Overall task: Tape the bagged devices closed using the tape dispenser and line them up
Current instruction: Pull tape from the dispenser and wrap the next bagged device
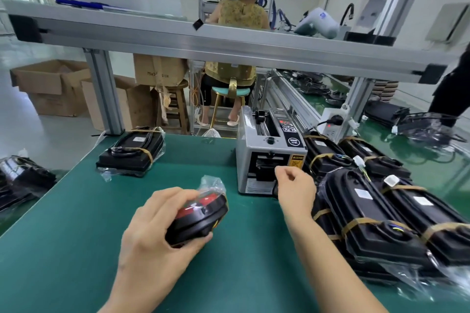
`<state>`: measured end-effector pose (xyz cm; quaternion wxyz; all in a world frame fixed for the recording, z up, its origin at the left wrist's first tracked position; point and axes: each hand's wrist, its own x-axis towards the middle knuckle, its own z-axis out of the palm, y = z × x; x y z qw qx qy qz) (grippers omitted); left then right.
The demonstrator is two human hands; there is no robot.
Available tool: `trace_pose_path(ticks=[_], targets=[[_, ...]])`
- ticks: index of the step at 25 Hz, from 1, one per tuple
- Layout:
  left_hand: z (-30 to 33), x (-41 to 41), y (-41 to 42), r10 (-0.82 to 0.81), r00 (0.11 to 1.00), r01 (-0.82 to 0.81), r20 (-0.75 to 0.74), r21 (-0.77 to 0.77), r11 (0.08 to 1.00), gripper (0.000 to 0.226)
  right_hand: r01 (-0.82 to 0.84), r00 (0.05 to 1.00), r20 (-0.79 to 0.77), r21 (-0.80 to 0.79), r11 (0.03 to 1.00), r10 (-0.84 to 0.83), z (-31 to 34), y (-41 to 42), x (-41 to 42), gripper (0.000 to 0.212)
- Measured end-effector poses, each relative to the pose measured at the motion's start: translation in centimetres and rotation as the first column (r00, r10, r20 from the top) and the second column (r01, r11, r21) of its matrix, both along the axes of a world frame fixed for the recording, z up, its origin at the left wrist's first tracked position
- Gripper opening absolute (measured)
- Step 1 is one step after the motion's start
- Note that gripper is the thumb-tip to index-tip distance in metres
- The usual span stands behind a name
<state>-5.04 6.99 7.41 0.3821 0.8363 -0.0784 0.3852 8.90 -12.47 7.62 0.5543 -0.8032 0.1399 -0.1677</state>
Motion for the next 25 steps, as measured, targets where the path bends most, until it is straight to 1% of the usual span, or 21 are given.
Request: trace_pose_path(ticks=[3, 5, 6, 7, 8, 9, 10, 11, 12, 13, 15, 18, 21, 23, 25], targets=[[-0.2, 0.2, -1.1, 0.113, 0.992, -0.118, 0.054, 0.093, 0.989, 0.056, 0.057, 0.997, -0.045, 0.021, 0.998, -0.056, -0.2, 0.6, 1.8, 0.023], [-0.2, 0.3, -1.3, 0.137, 0.99, -0.139, 0.036, 0.086, 0.987, 0.056, 0.008, 0.999, -0.048, 0.063, 0.998, -0.004, 0.6, 1.1, 1.4, 0.023], [-0.2, 0.3, -1.2, 0.146, 0.989, -0.148, 0.024, 0.077, 0.986, 0.056, -0.061, 0.997, -0.032, 0.132, 0.989, 0.066, 1.1, 1.4, 0.6, 0.022], [-0.2, 0.3, -1.2, 0.158, 0.987, -0.158, 0.016, 0.068, 0.985, 0.056, -0.175, 0.984, 0.009, 0.21, 0.962, 0.177, 1.7, 1.7, -0.9, 0.02], [-0.2, 0.4, -1.3, 0.167, 0.986, -0.168, 0.015, 0.057, 0.984, 0.055, -0.321, 0.947, 0.079, 0.267, 0.909, 0.311, 2.3, 2.0, -2.7, 0.019], [-0.2, 0.4, -1.4, 0.172, 0.985, -0.172, 0.017, 0.041, 0.984, 0.054, -0.482, 0.876, 0.16, 0.278, 0.831, 0.455, 2.8, 2.5, -4.8, 0.015], [0.0, 0.5, -1.5, 0.171, 0.985, -0.172, 0.017, 0.022, 0.985, 0.053, -0.616, 0.788, 0.212, 0.234, 0.752, 0.579, 3.2, 3.0, -6.8, 0.009], [0.1, 0.5, -1.6, 0.167, 0.986, -0.167, 0.015, 0.002, 0.986, 0.053, -0.693, 0.718, 0.229, 0.153, 0.704, 0.657, 3.4, 3.5, -8.4, 0.005], [0.2, 0.5, -1.8, 0.157, 0.987, -0.157, 0.011, -0.015, 0.987, 0.052, -0.713, 0.693, 0.223, 0.072, 0.698, 0.685, 3.5, 3.8, -9.5, 0.006], [0.2, 0.4, -1.9, 0.146, 0.989, -0.146, 0.009, -0.029, 0.989, 0.05, -0.693, 0.707, 0.21, 0.014, 0.721, 0.676, 3.6, 3.9, -10.1, 0.008], [0.3, 0.2, -2.0, 0.121, 0.993, -0.12, 0.012, -0.055, 0.991, 0.046, -0.651, 0.748, 0.173, 0.001, 0.759, 0.641, 3.9, 4.0, -10.2, 0.013], [0.2, 0.2, -2.1, 0.102, 0.995, -0.1, 0.019, -0.073, 0.992, 0.048, -0.657, 0.752, 0.122, 0.058, 0.751, 0.648, 3.9, 4.0, -9.7, 0.015], [0.1, 0.0, -2.0, 0.085, 0.996, -0.084, 0.013, -0.077, 0.993, 0.052, -0.688, 0.721, 0.086, 0.205, 0.696, 0.687, 3.8, 3.8, -9.0, 0.016], [-0.1, -0.1, -1.7, 0.068, 0.998, -0.069, -0.005, -0.115, 0.991, 0.055, -0.638, 0.76, 0.066, 0.268, 0.722, 0.647, 3.6, 3.3, -8.5, 0.017], [-0.1, -0.1, -1.3, 0.041, 0.999, -0.045, -0.024, -0.229, 0.972, 0.057, -0.592, 0.795, 0.054, 0.29, 0.752, 0.604, 3.4, 2.3, -8.0, 0.011]])
